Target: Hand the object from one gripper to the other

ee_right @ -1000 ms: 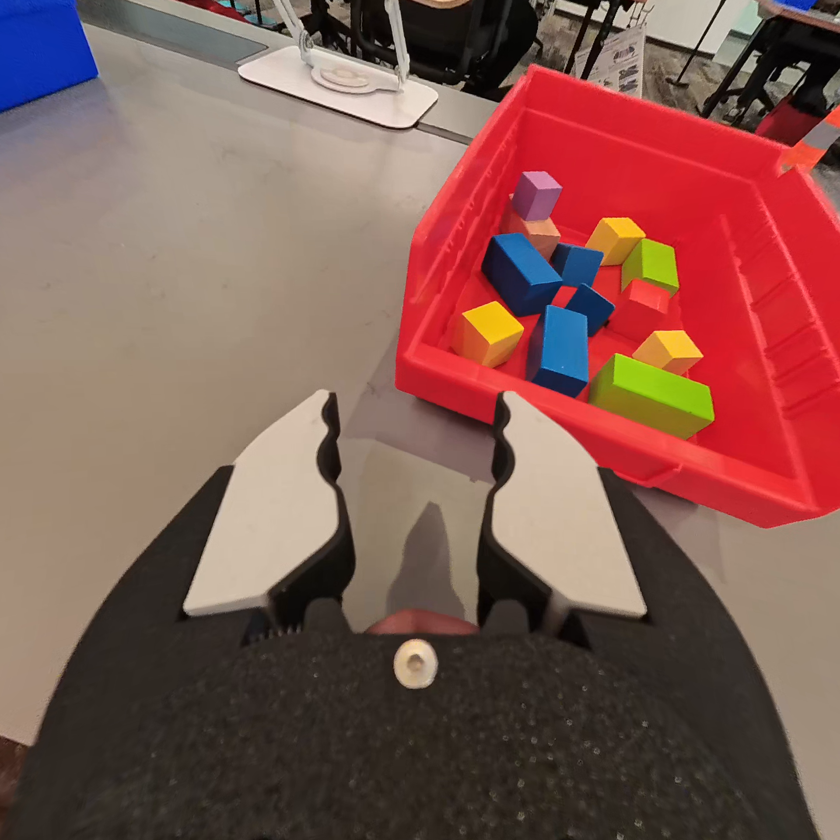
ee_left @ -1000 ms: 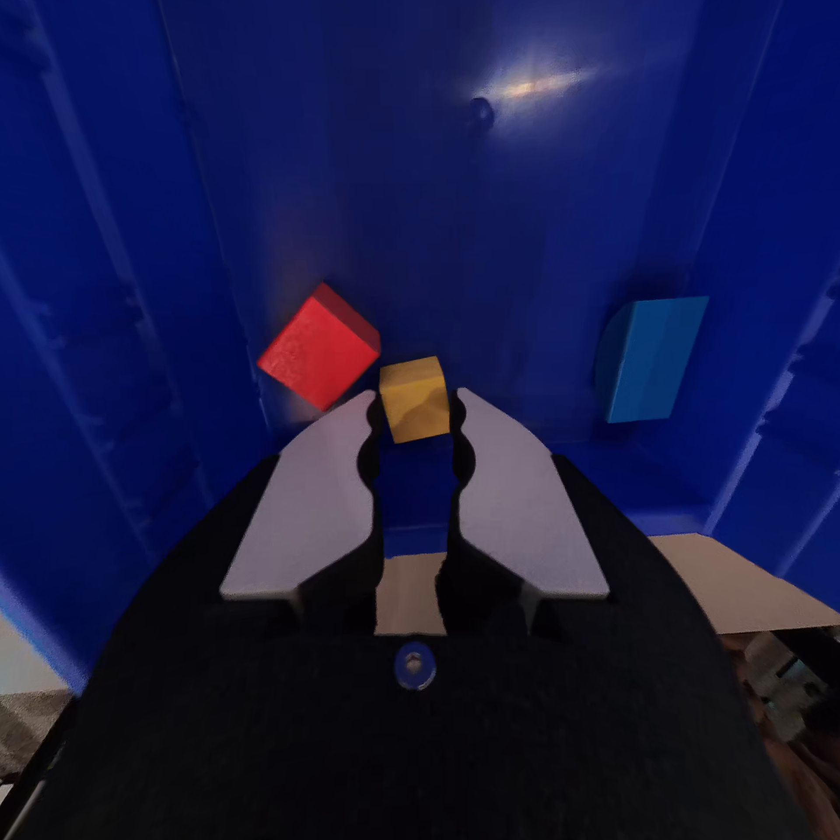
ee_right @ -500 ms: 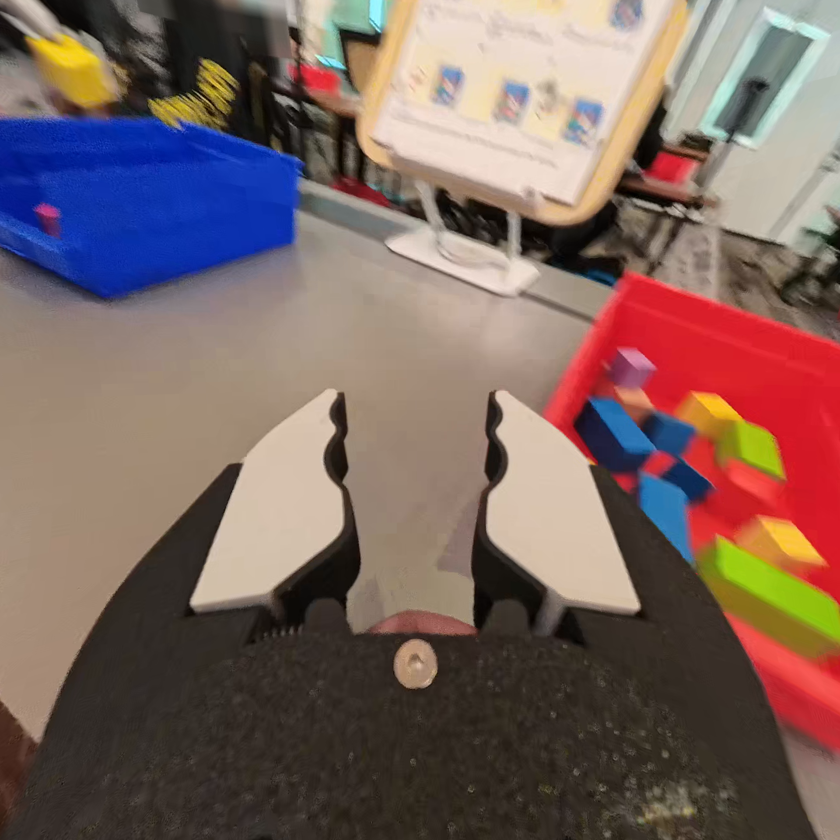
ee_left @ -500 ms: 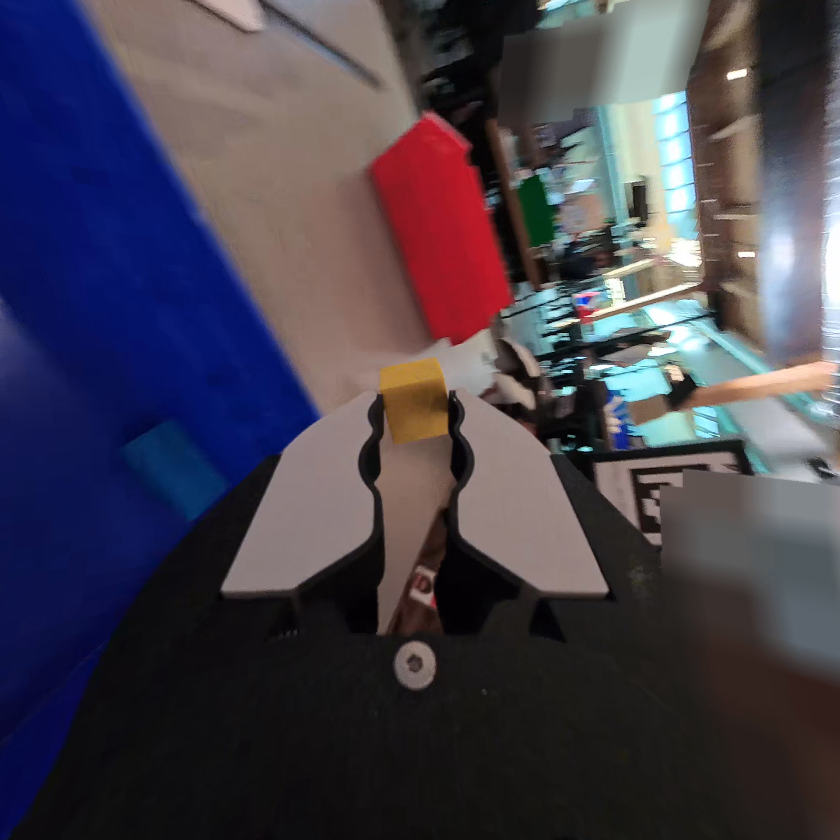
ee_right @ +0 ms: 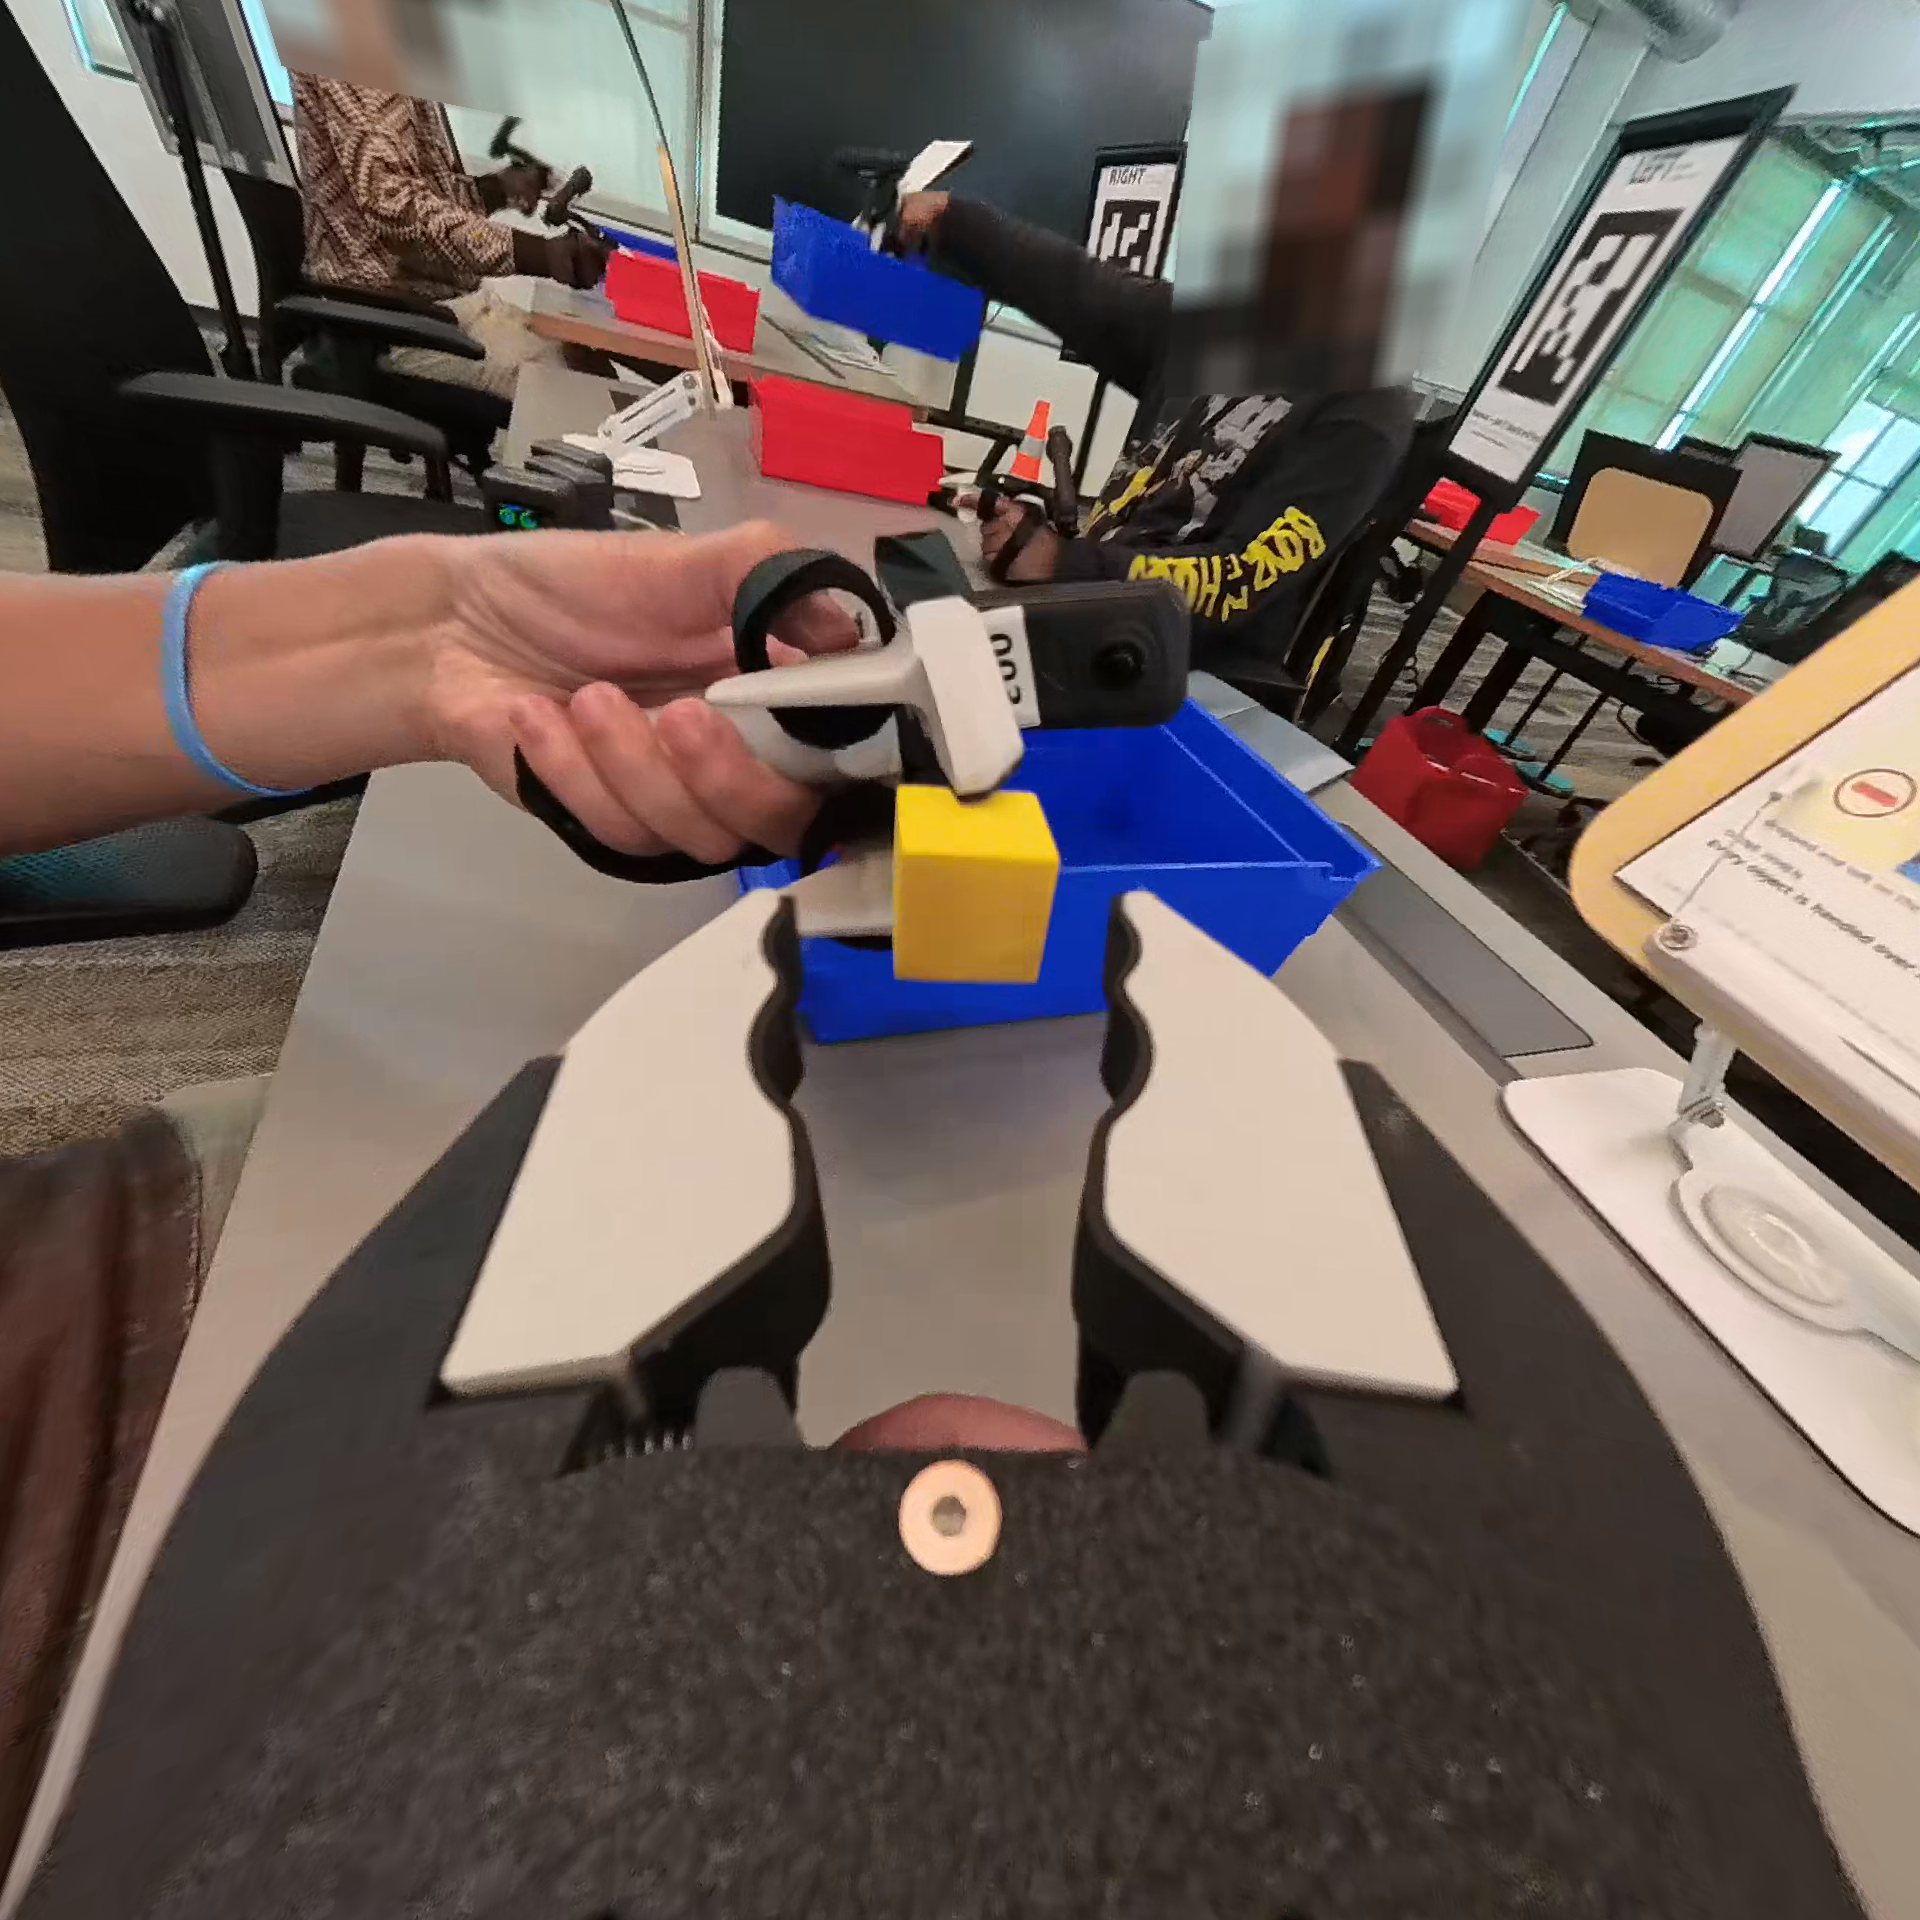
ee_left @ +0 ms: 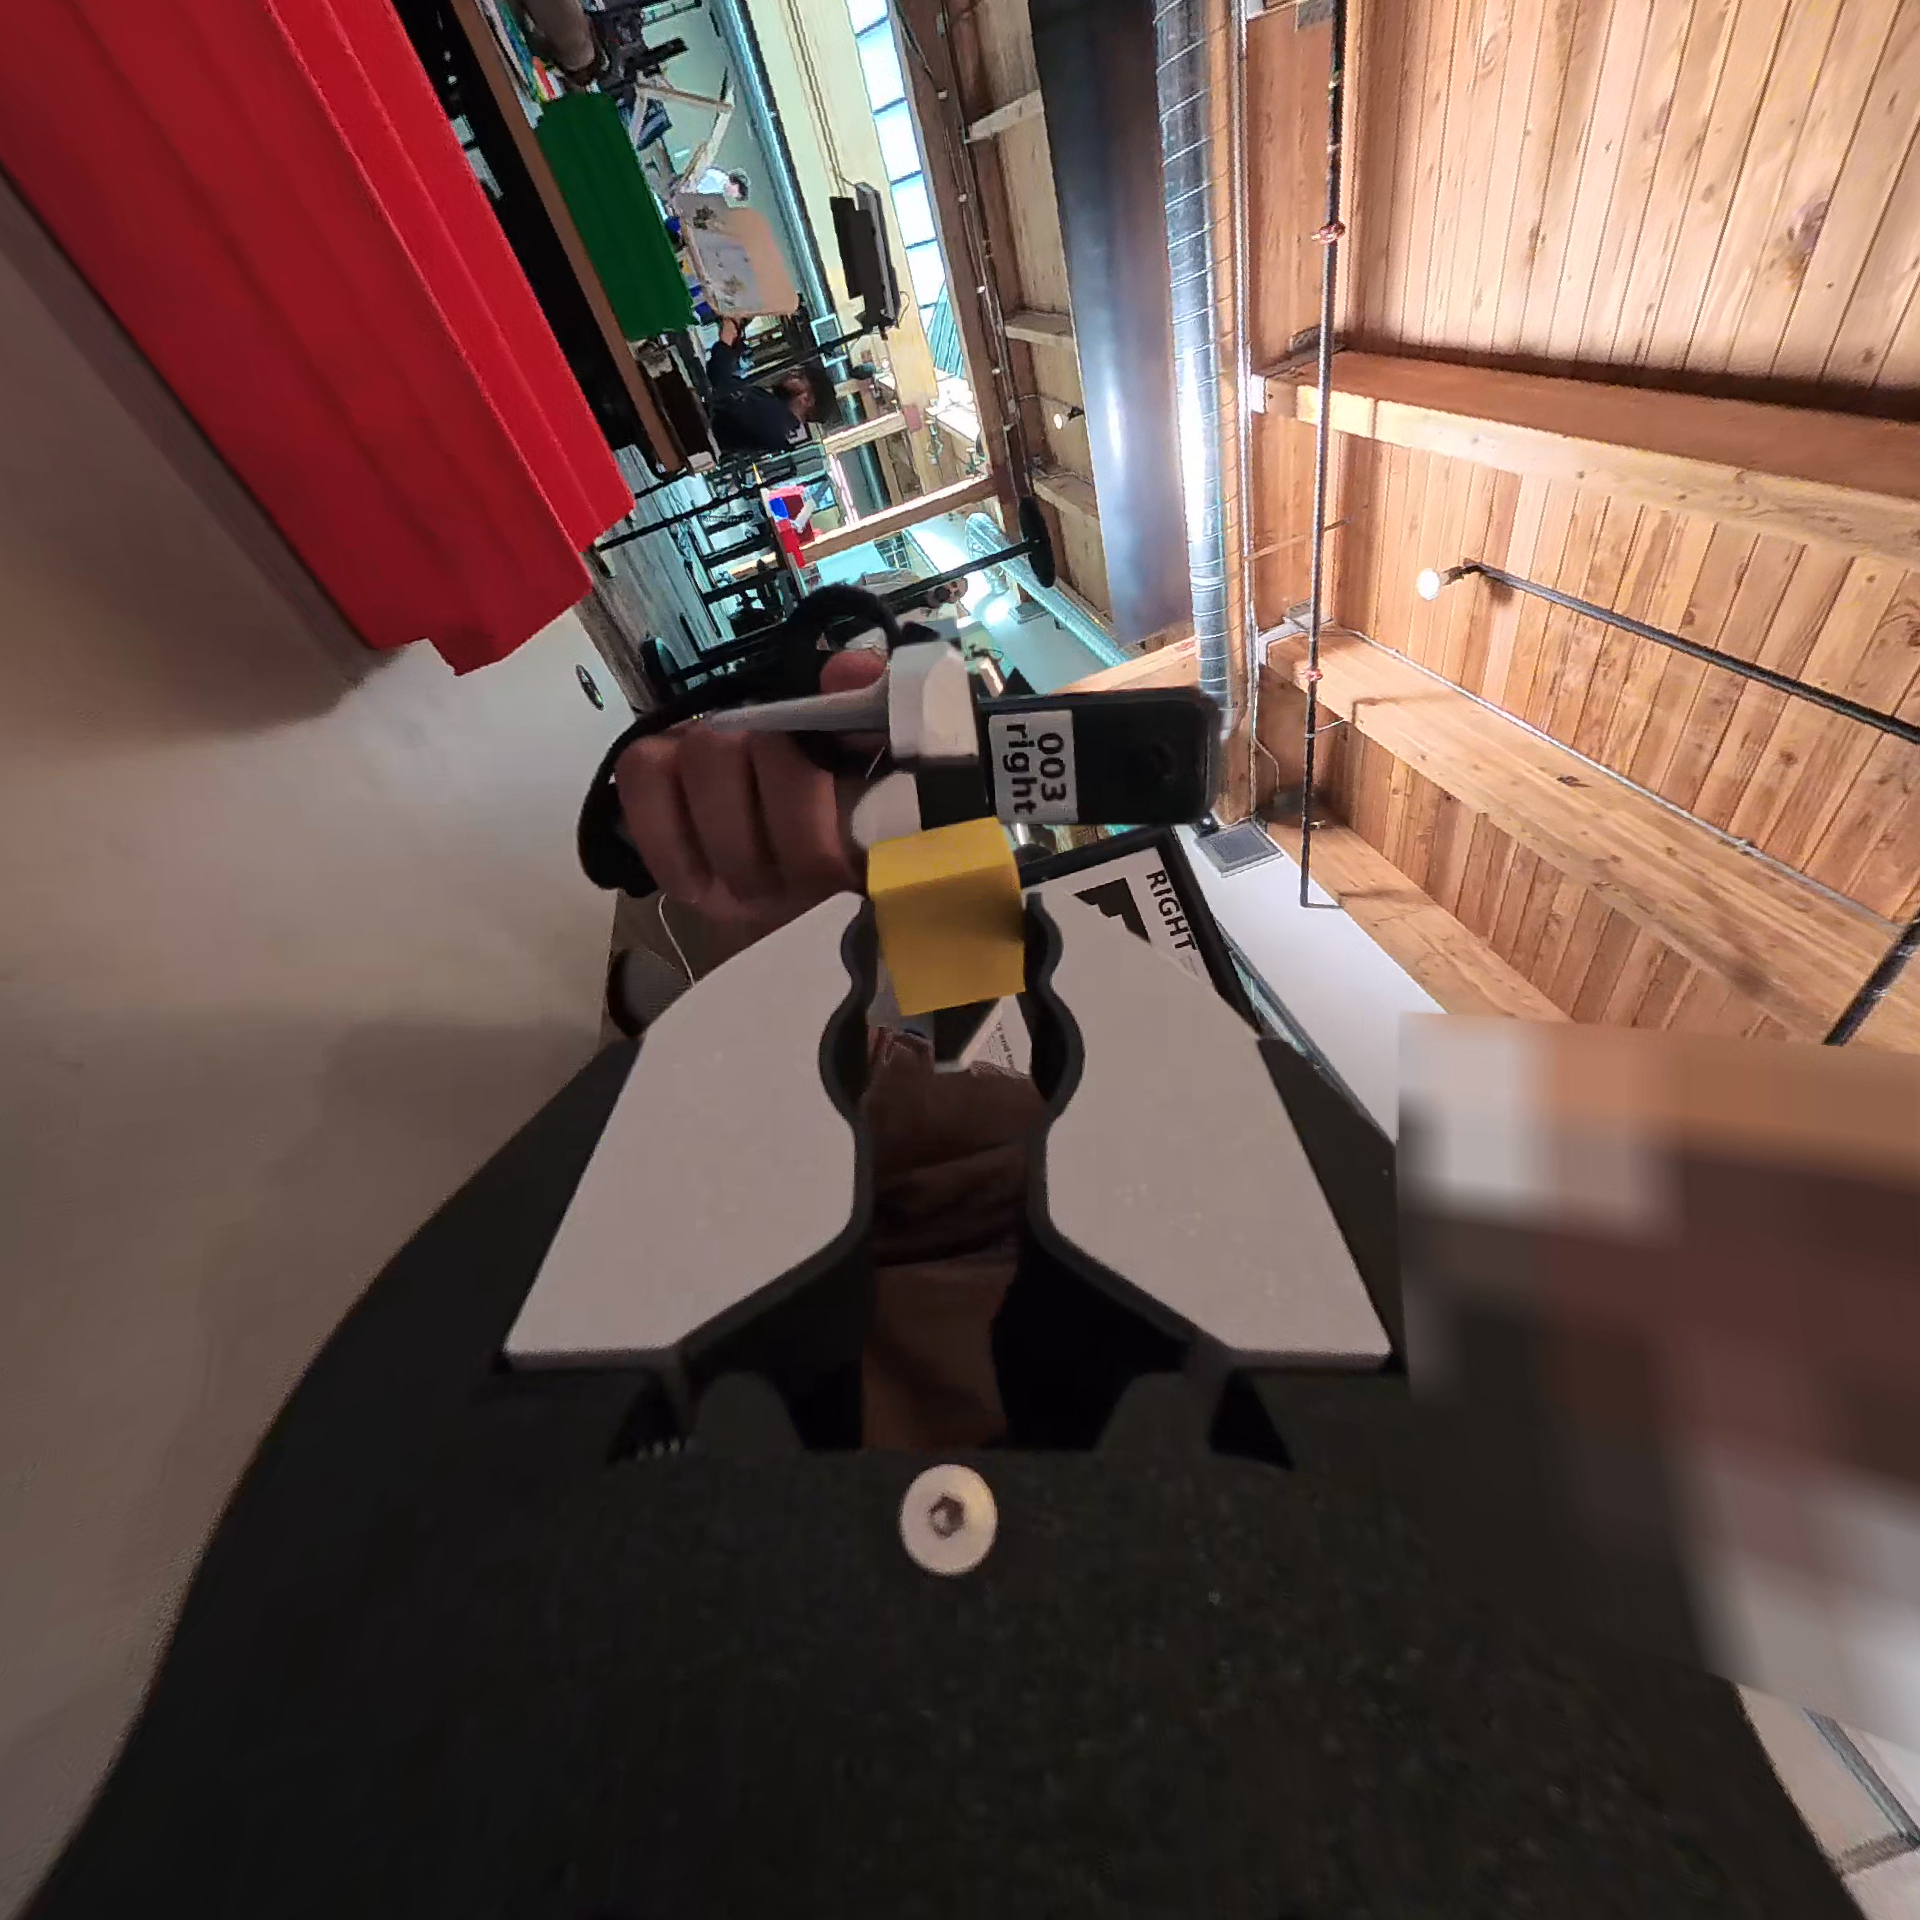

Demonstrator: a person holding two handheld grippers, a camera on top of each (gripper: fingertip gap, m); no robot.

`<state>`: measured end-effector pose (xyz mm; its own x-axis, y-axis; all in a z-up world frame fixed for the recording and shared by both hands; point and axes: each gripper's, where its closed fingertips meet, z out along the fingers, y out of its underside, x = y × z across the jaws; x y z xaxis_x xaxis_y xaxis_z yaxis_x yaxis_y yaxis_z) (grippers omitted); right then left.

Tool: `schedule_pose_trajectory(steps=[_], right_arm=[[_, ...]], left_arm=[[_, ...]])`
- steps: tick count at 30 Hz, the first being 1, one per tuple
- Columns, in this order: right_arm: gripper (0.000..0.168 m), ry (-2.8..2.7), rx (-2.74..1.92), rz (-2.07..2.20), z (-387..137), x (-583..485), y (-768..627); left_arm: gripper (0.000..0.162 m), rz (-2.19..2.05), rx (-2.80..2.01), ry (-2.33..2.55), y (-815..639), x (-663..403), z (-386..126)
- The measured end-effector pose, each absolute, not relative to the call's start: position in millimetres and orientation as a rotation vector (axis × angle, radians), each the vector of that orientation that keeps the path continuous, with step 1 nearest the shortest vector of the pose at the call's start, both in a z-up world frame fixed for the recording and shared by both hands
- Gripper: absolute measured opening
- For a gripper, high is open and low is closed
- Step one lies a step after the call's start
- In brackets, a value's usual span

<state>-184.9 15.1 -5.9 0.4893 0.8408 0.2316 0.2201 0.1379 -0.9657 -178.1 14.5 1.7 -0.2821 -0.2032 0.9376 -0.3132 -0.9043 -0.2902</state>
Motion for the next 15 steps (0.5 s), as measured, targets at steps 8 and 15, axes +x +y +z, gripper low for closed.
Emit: schedule_pose_trajectory(steps=[8,15], right_arm=[[0.028,-0.984,-1.415,0.573,-14,-173,17],[0.028,-0.787,-1.44,0.439,52,-83,27]], left_arm=[[0.047,2.37,1.844,-0.642,16,-177,-6],[0.052,1.794,2.317,-1.188,3,-213,-43]])
